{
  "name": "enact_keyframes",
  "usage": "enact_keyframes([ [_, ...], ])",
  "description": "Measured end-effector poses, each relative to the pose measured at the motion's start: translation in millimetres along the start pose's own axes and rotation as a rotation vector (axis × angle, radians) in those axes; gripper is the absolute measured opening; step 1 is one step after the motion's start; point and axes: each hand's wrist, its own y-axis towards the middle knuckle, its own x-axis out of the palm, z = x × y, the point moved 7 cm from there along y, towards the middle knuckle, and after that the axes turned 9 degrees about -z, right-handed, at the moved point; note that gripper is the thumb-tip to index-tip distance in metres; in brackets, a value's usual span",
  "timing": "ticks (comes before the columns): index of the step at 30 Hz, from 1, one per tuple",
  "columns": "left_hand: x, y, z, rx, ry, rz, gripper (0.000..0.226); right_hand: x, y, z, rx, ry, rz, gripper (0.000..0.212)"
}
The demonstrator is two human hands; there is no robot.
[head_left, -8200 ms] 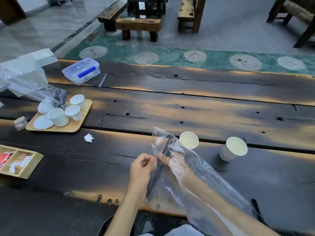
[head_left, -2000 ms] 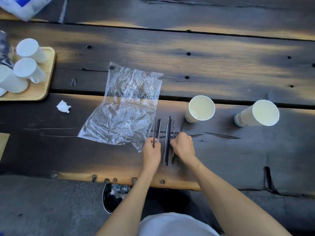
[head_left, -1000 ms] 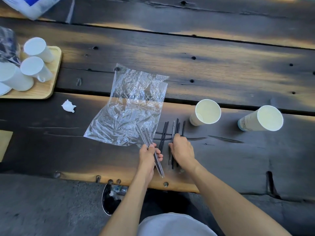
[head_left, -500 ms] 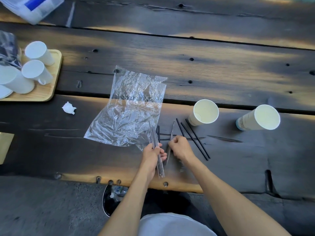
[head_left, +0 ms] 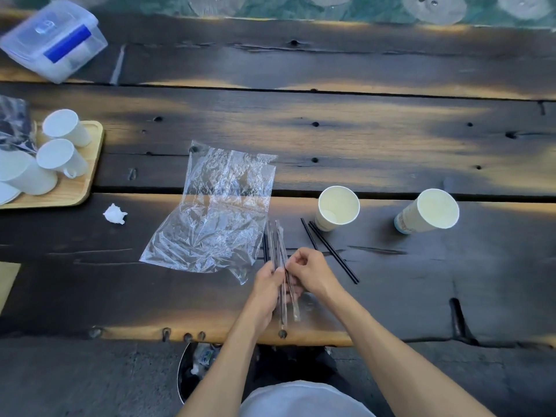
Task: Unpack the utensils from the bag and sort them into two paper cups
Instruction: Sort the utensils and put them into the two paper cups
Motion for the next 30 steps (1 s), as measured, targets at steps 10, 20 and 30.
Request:
enact_keyframes([
  [10, 58.5, -18.1, 1.3, -0.024, -0.076, -0.370, 0.032, -38.6, -38.4, -22.5, -0.165, 0.434, -0.325, 0.026],
  [20, 102.8, -16.8, -9.1, -0.013, -0.016, -0.287, 0.036, -107.2, -80.4, -12.5, -0.293, 0.602, -0.006, 0.008],
  [30, 144.4, -0.6, -13.4, 0.013, 0.138, -0.257, 0.030, -159.8, -112.5, 5.7, -0.256, 0.553, 0.059, 0.010],
])
